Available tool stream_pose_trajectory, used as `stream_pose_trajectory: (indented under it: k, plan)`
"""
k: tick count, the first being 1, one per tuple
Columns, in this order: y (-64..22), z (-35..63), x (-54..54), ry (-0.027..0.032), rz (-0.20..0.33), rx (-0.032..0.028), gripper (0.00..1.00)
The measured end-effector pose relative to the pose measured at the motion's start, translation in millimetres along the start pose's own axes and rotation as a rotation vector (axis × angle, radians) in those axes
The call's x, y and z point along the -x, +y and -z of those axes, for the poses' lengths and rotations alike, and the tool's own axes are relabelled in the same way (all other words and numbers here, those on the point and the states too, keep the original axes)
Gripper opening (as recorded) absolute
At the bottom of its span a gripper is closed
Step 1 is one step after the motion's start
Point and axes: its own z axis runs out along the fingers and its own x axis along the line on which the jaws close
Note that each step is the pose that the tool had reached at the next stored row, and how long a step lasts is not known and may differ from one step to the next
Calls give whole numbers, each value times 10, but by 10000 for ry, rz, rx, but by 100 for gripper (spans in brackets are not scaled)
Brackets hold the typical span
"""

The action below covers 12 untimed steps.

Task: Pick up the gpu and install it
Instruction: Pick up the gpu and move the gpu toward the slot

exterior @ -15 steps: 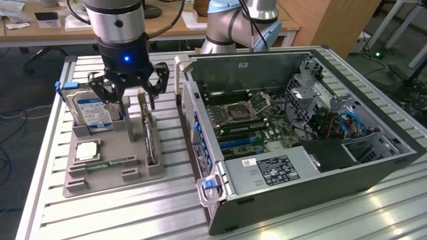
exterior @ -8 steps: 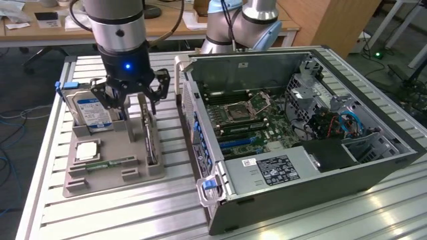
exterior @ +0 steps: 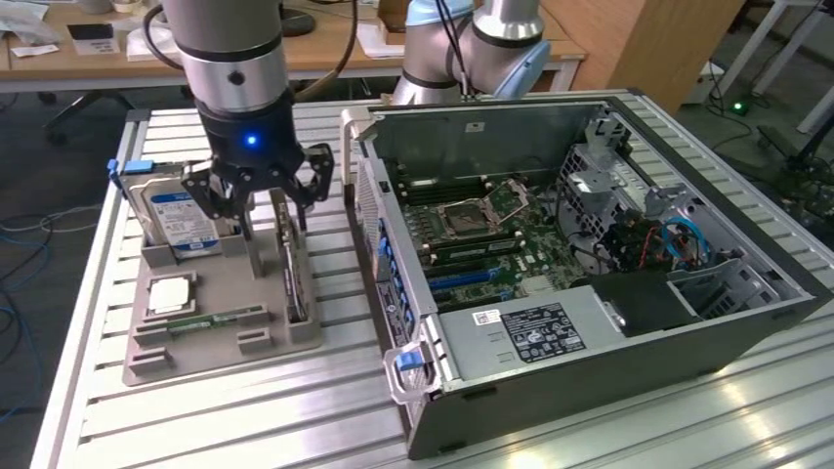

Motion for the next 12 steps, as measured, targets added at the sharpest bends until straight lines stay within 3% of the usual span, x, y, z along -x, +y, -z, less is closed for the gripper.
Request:
stream_pose_trajectory:
  k: [12]
  plan:
    - [-15,-186,21,-29,-228,-10,64]
